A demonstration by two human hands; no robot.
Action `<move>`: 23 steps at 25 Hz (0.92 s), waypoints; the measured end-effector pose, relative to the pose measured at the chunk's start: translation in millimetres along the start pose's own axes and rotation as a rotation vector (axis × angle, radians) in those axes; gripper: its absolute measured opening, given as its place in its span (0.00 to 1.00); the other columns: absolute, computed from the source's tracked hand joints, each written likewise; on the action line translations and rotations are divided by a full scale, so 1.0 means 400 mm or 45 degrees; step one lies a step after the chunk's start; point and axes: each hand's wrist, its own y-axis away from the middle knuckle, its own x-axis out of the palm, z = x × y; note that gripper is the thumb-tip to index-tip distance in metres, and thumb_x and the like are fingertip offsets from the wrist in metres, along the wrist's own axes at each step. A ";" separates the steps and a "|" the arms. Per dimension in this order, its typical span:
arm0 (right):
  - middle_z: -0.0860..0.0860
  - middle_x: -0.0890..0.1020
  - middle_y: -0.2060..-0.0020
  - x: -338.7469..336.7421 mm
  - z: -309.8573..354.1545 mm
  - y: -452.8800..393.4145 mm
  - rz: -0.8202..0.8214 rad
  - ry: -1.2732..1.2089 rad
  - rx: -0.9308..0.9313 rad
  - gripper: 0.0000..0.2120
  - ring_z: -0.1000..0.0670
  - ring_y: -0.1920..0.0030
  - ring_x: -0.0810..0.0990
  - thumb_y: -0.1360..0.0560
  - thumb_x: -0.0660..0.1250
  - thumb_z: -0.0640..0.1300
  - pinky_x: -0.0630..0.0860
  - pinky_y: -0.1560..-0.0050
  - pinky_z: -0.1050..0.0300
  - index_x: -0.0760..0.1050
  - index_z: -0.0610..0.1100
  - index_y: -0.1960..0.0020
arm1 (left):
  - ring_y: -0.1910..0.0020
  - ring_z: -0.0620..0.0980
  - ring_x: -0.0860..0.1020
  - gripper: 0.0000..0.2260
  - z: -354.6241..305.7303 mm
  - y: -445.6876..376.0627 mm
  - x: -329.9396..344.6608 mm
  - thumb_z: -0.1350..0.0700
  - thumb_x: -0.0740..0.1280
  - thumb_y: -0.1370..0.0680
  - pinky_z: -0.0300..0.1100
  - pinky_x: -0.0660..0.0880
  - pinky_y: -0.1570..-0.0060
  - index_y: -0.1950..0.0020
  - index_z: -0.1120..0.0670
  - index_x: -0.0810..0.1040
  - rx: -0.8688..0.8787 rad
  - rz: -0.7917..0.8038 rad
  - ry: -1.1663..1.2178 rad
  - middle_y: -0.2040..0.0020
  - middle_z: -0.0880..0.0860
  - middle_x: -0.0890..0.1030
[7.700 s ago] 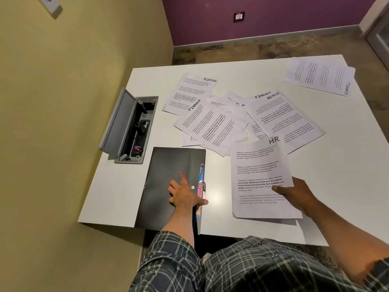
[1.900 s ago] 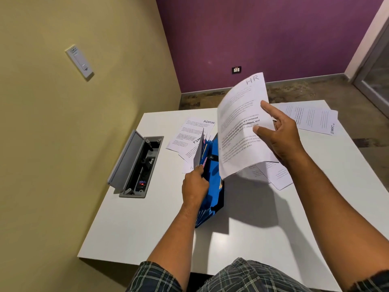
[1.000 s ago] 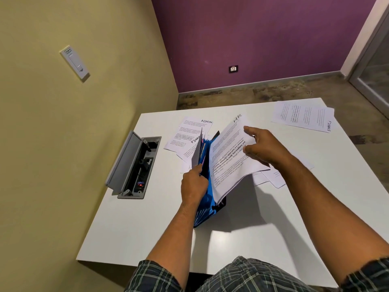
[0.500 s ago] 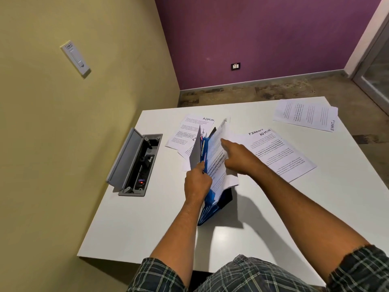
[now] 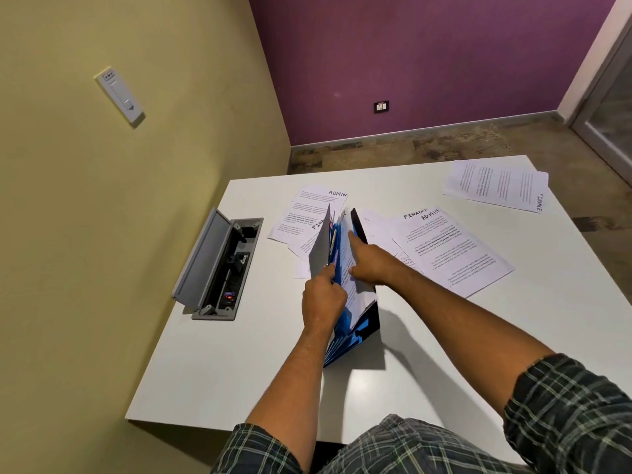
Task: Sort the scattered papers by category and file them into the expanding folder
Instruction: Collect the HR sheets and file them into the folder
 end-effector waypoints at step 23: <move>0.50 0.76 0.46 0.090 -0.125 0.063 -0.762 -0.163 0.256 0.23 0.45 0.60 0.77 0.26 0.71 0.59 0.69 0.65 0.55 0.68 0.46 0.41 | 0.45 0.55 0.81 0.21 0.020 0.019 0.007 0.57 0.61 0.20 0.41 0.78 0.53 0.26 0.52 0.70 0.030 0.065 -0.016 0.39 0.55 0.81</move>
